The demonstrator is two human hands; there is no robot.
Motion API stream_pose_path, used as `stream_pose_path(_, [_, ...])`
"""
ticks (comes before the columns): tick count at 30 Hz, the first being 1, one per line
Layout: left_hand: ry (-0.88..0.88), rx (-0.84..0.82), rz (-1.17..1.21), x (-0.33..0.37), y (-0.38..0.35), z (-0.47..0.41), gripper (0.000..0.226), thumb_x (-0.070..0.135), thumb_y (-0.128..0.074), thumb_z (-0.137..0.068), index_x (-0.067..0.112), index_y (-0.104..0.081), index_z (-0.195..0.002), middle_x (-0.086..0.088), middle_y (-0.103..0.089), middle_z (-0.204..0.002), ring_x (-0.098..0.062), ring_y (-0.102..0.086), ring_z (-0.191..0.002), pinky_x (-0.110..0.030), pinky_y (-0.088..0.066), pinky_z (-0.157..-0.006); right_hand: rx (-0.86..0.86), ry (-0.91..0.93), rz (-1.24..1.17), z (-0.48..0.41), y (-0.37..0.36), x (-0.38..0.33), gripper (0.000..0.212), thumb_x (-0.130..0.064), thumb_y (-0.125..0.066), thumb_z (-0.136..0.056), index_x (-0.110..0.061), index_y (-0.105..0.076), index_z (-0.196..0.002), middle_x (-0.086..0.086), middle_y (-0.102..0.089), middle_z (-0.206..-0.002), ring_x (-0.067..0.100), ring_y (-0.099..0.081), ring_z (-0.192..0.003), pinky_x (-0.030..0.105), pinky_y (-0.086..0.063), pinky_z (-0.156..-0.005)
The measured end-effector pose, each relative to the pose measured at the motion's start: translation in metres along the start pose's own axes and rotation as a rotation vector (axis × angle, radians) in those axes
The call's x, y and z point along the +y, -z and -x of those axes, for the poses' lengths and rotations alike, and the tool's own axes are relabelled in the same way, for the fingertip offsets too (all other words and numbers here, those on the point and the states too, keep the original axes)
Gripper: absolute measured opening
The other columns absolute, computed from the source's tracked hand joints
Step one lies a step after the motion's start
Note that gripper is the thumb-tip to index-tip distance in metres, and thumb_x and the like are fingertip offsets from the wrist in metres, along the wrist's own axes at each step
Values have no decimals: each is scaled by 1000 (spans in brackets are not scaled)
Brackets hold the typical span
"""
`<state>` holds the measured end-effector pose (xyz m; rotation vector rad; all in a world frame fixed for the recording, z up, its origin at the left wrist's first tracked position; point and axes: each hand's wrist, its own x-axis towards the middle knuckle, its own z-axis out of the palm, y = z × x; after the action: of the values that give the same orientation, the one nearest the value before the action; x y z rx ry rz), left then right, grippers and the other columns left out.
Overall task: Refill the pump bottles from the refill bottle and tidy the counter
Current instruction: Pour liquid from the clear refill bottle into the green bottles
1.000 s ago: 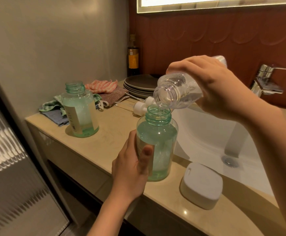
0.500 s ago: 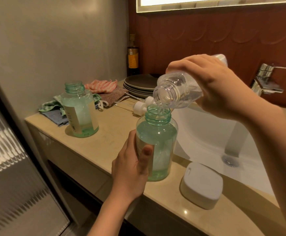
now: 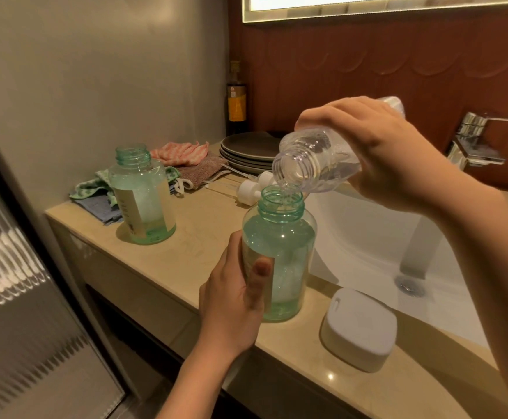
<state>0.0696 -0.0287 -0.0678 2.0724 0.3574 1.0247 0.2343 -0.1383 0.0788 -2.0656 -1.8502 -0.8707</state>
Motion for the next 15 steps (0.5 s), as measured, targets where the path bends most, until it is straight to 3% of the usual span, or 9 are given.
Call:
stream_pose_path(7, [19, -5, 12, 0, -1, 0, 73, 92, -4, -65, 45, -39, -110, 23, -57, -104, 4, -55, -92, -31, -46, -76, 4, 0, 0, 0, 1, 1, 82, 14, -71, -66, -22, -43, -133, 9, -54, -125, 31, -48, -113, 39, -35, -95])
stream_pose_path(15, [18, -6, 4, 0, -1, 0, 69, 91, -4, -65, 49, -38, -108, 24, -57, -103, 4, -55, -91, -32, -46, -75, 0, -2, -1, 0, 1, 0, 82, 14, -71, -66, -22, -43, -133, 8, -54, -126, 30, -48, -114, 38, -34, -95])
